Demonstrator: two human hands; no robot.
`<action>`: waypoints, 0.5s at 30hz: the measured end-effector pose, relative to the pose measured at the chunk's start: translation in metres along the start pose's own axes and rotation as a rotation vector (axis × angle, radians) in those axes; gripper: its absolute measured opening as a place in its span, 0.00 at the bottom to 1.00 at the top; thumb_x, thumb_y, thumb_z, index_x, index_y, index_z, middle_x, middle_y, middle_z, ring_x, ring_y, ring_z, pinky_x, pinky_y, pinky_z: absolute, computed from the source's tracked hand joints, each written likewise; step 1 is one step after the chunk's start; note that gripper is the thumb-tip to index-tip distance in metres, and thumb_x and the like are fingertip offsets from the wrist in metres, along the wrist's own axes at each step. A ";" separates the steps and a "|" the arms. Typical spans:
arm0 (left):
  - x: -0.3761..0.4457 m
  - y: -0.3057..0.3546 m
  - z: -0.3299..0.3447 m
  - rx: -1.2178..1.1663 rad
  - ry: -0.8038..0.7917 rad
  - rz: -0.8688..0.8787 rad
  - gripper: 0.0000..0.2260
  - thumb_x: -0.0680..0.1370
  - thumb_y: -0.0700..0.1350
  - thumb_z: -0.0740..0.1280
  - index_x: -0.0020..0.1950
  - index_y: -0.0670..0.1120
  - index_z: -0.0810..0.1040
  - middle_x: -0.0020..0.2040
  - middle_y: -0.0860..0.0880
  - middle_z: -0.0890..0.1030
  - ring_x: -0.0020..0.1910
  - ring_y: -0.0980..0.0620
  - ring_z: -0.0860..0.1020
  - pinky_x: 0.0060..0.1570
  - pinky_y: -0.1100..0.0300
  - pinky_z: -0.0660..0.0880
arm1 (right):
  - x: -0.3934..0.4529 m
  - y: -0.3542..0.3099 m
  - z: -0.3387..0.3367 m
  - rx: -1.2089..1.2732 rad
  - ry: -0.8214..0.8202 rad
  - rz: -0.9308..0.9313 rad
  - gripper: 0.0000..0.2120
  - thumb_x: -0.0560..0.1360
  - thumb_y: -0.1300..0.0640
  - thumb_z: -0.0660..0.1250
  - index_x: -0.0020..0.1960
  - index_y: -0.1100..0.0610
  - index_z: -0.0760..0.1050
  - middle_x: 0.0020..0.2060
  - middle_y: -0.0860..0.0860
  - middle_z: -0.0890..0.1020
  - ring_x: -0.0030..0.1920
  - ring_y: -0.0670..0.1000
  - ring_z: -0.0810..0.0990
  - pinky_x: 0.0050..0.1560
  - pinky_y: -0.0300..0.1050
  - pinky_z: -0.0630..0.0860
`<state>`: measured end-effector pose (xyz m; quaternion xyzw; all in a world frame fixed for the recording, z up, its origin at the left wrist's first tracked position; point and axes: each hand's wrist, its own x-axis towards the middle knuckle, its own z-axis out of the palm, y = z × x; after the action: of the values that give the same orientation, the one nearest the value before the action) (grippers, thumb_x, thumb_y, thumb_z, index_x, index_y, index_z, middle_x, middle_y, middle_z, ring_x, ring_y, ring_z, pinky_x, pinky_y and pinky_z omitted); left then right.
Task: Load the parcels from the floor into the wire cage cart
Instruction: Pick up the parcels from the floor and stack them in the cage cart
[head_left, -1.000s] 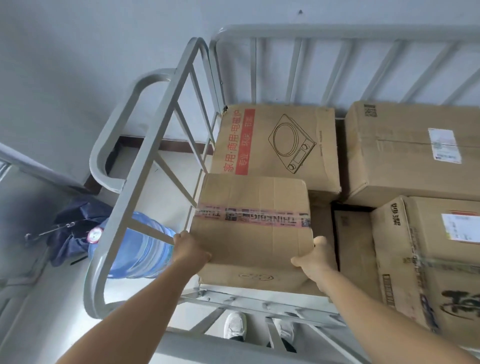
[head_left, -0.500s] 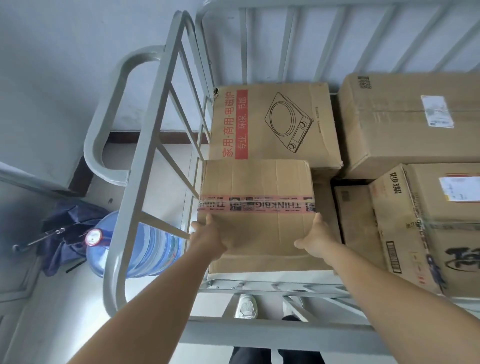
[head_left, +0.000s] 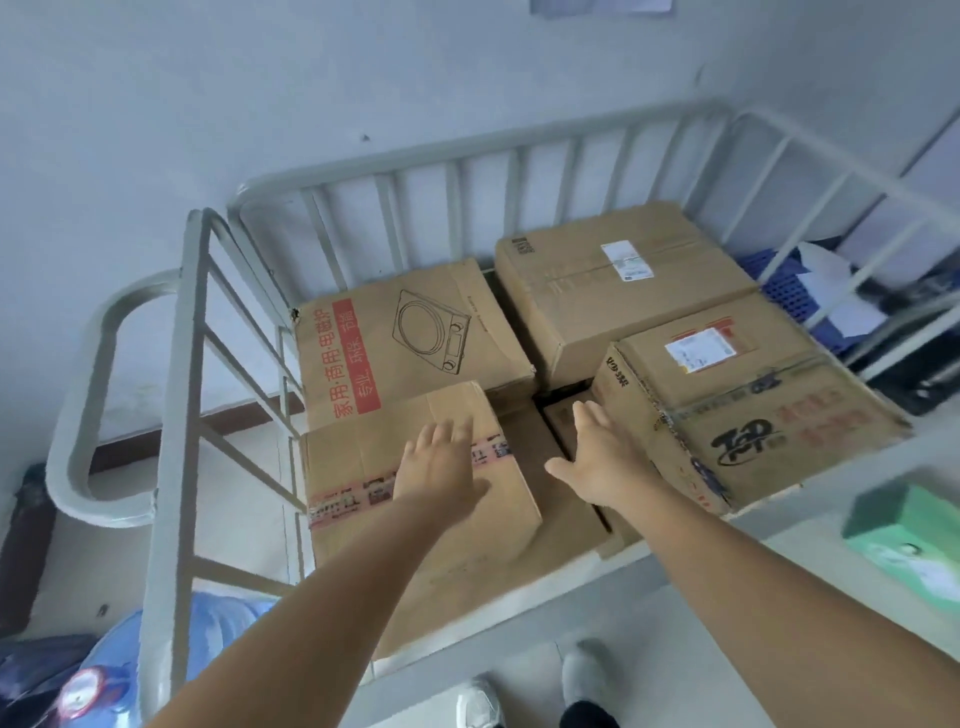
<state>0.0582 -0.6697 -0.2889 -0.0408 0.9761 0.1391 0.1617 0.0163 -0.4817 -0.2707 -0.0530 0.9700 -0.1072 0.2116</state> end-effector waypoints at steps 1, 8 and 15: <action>0.002 0.016 -0.006 0.023 0.008 0.046 0.38 0.77 0.55 0.66 0.79 0.48 0.48 0.78 0.46 0.56 0.77 0.45 0.53 0.75 0.48 0.53 | -0.007 0.010 -0.008 0.006 0.034 0.021 0.41 0.77 0.41 0.63 0.80 0.57 0.46 0.79 0.52 0.49 0.78 0.54 0.50 0.75 0.52 0.54; -0.007 0.135 -0.030 0.104 0.072 0.356 0.36 0.78 0.56 0.64 0.79 0.48 0.48 0.78 0.48 0.56 0.77 0.47 0.52 0.74 0.52 0.50 | -0.081 0.091 -0.054 0.099 0.272 0.194 0.38 0.78 0.43 0.64 0.78 0.59 0.51 0.77 0.54 0.56 0.76 0.55 0.54 0.73 0.51 0.55; -0.056 0.250 -0.010 0.163 0.065 0.637 0.35 0.79 0.57 0.61 0.79 0.49 0.48 0.78 0.48 0.54 0.78 0.47 0.51 0.75 0.51 0.48 | -0.182 0.178 -0.058 0.168 0.409 0.425 0.39 0.78 0.44 0.63 0.79 0.57 0.48 0.78 0.53 0.54 0.78 0.54 0.51 0.75 0.53 0.52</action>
<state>0.0770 -0.4310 -0.1972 0.2753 0.9524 0.1027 0.0817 0.1460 -0.2712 -0.1877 0.1912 0.9696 -0.1491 0.0332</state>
